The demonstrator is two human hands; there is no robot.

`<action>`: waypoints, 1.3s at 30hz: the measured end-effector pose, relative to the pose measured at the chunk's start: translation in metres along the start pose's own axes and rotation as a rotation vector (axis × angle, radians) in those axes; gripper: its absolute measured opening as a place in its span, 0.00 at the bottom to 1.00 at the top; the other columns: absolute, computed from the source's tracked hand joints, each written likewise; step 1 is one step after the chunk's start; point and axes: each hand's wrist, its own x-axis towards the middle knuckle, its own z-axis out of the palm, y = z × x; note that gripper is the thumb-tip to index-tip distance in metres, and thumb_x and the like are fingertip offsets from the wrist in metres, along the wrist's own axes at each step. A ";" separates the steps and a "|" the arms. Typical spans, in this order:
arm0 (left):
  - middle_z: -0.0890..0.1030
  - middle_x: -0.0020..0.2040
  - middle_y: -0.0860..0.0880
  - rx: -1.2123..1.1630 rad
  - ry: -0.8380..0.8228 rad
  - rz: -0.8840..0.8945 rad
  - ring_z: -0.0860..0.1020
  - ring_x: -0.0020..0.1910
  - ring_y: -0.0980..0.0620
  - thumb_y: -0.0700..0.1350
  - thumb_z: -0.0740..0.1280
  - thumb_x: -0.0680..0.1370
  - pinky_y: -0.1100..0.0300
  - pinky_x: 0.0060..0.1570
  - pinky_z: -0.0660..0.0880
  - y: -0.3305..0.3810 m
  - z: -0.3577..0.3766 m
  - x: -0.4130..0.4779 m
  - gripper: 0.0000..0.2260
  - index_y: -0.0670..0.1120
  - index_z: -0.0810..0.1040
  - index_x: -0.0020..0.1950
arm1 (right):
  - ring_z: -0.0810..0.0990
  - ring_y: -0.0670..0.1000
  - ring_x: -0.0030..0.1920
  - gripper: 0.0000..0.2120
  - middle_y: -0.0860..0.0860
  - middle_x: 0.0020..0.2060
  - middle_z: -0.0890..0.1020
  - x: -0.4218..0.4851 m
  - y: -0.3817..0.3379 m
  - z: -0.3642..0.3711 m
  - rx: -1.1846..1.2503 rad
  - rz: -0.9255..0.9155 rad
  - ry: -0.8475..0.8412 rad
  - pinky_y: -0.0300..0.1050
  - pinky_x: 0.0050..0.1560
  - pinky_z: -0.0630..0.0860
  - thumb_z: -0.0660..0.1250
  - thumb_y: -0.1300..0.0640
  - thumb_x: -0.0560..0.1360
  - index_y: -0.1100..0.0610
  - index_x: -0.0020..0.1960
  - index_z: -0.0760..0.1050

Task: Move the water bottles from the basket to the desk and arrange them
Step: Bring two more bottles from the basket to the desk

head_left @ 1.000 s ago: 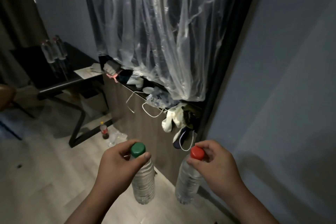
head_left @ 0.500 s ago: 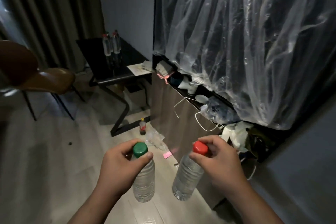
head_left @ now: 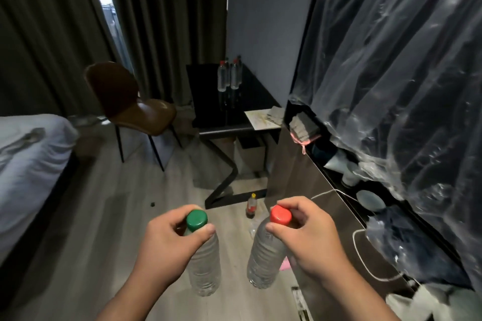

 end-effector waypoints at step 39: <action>0.82 0.38 0.45 -0.039 0.211 -0.086 0.77 0.35 0.55 0.40 0.78 0.68 0.58 0.40 0.74 -0.144 -0.183 0.427 0.09 0.52 0.82 0.41 | 0.83 0.42 0.44 0.17 0.42 0.42 0.85 0.421 -0.074 0.327 -0.012 -0.026 -0.215 0.40 0.50 0.78 0.80 0.63 0.63 0.49 0.46 0.79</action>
